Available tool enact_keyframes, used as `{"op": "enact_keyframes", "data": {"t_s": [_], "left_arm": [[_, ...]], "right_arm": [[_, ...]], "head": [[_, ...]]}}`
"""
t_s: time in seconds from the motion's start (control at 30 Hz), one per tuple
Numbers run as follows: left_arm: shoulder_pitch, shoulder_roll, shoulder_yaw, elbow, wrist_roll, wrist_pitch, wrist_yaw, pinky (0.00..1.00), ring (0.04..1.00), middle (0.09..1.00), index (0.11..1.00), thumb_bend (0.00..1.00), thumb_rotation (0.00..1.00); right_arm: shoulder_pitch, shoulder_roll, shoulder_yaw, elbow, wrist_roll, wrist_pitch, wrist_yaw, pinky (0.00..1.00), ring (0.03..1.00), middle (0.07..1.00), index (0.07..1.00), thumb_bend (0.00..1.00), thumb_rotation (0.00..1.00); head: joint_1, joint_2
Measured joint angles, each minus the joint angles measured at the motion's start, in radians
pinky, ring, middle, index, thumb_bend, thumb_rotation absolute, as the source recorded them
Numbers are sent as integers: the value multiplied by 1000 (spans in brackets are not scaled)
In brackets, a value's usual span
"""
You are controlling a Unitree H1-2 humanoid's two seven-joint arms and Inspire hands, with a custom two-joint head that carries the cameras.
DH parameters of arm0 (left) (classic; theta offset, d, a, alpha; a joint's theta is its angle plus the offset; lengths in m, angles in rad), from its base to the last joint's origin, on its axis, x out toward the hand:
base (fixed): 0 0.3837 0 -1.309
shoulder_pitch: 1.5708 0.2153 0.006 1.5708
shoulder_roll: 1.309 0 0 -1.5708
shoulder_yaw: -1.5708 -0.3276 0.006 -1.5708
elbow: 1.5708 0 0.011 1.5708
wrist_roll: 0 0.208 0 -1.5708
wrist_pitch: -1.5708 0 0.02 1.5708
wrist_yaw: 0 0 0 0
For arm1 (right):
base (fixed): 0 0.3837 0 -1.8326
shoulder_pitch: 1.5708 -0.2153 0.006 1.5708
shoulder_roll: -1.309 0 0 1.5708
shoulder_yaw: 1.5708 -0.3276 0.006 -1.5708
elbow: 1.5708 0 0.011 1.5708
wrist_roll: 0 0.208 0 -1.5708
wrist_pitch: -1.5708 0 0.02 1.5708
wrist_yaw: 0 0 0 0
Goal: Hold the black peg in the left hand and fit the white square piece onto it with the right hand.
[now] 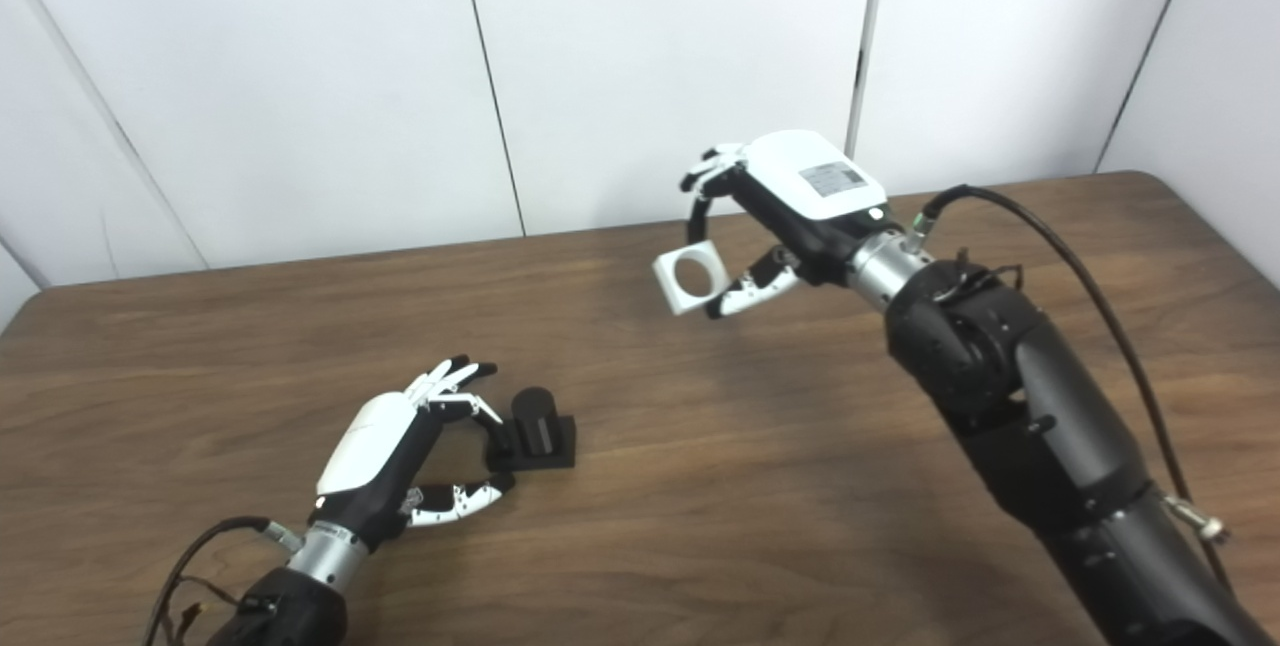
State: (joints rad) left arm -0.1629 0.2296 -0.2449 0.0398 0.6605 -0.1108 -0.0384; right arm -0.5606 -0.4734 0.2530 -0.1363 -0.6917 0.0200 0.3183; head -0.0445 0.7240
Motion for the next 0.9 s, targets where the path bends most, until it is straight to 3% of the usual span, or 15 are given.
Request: {"op": "enact_keyframes", "data": {"t_s": [0.27, 0.47, 0.63, 0.9], "left_arm": [[0, -2, -4, 0, 4, 2, 5, 974, 979, 909, 484, 523, 62], [-3, -7, -7, 0, 4, 12, 7, 975, 978, 908, 484, 523, 62], [-4, -9, -13, 0, 8, 17, 12, 961, 973, 907, 484, 523, 64], [-4, -10, -17, 0, 9, 18, 15, 964, 975, 911, 483, 522, 65]], "right_arm": [[1, 85, 21, -34, -3, 12, 29, 843, 889, 801, 482, 519, 148], [1, 130, 42, -38, -7, 21, 49, 761, 868, 798, 480, 521, 146], [1, 174, 58, -44, -10, 42, 63, 840, 877, 798, 480, 520, 147], [1, 230, 88, -55, -42, 51, 77, 858, 876, 796, 480, 519, 146]], "head": [[17, 3], [34, 5], [40, 5], [43, 6]]}}
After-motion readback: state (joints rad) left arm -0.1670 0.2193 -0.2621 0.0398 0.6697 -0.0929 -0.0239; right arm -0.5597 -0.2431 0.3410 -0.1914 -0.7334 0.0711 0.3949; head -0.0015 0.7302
